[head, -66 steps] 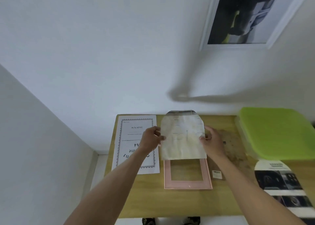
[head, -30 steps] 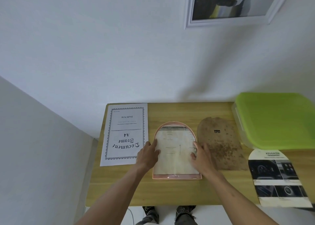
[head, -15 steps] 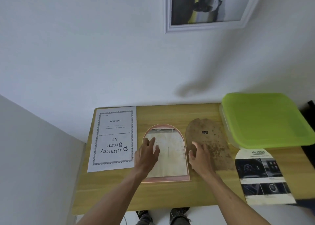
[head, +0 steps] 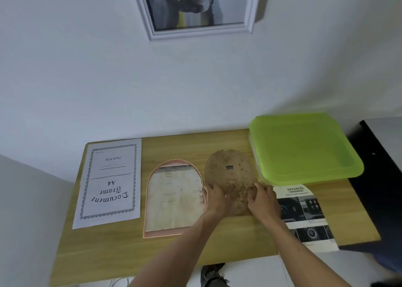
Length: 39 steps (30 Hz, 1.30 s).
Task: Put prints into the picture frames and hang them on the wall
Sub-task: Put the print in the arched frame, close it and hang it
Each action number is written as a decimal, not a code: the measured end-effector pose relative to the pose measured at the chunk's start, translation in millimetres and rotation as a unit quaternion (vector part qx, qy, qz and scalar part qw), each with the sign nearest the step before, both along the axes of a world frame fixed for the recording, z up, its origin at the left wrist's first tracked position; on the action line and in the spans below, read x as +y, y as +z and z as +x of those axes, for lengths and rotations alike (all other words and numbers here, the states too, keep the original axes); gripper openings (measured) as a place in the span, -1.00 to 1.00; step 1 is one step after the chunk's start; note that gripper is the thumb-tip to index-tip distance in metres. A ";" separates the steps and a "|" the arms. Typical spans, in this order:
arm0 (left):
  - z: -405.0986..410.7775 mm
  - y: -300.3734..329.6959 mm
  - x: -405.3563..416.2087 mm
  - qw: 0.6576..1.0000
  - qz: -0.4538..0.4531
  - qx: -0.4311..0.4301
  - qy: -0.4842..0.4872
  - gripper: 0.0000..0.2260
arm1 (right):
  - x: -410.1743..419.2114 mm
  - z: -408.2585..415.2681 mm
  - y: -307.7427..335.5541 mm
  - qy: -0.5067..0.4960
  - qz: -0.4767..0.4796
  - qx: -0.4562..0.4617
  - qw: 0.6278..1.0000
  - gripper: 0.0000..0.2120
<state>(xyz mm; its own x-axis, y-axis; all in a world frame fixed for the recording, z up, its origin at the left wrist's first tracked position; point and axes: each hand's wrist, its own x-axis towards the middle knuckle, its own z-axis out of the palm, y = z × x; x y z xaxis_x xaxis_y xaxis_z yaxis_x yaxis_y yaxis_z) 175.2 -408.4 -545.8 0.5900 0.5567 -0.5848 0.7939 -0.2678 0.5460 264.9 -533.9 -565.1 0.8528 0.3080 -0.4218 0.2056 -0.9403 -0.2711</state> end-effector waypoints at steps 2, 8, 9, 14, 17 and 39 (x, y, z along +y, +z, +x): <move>5.6 2.1 -7.3 1.000 -0.010 0.011 0.024 -0.56 | -0.6 2.2 -1.6 -0.008 0.009 0.003 1.000 -0.42; 13.5 7.8 -15.3 0.994 -0.012 0.010 0.106 -0.59 | -4.2 14.4 -5.5 -0.071 0.088 0.057 0.992 -0.44; 13.8 9.3 -12.2 0.992 -0.018 0.001 0.129 -0.55 | -5.0 16.5 -5.8 -0.086 0.106 0.064 0.989 -0.45; 22.4 21.1 -5.7 0.964 -0.122 -0.051 0.229 -0.49 | 3.1 10.0 -3.9 -0.104 0.149 0.102 0.978 -0.48; 29.5 27.3 -9.6 0.965 -0.121 -0.044 0.228 -0.39 | 20.6 -8.5 -1.6 -0.065 0.123 0.071 0.988 -0.44; -4.9 4.4 1.4 1.000 0.002 0.027 0.016 -0.67 | 10.1 -6.8 -1.1 -0.110 -0.028 0.016 0.993 -0.52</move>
<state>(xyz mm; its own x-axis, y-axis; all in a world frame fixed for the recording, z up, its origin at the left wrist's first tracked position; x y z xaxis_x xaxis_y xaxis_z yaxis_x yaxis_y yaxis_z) 170.3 -407.0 -541.5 0.5396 0.5776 -0.6126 0.8301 -0.2437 0.5015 258.1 -523.7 -566.2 0.8829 0.0911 -0.4606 -0.0146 -0.9752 -0.2209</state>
